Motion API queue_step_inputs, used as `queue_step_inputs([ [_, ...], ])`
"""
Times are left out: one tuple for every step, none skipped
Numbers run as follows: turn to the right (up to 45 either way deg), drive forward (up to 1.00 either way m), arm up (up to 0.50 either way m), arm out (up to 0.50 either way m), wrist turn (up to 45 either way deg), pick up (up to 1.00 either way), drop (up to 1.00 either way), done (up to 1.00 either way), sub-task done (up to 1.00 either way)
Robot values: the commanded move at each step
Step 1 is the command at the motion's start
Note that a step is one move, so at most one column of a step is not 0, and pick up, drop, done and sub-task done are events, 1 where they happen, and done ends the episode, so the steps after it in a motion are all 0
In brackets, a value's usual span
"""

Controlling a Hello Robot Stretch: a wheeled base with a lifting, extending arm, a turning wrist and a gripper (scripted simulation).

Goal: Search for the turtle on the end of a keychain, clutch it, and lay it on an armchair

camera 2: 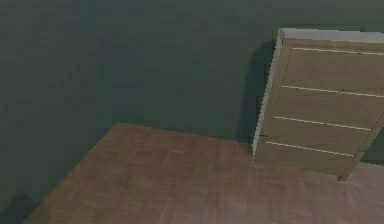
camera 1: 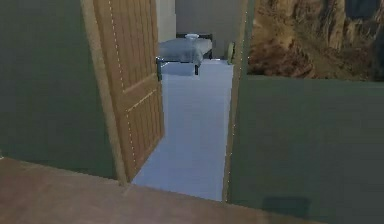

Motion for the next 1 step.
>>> queue_step_inputs([
  [-3.0, 0.00, 0.00, 0.00, 0.0, 0.00, 0.00, 0.00, 0.00],
])
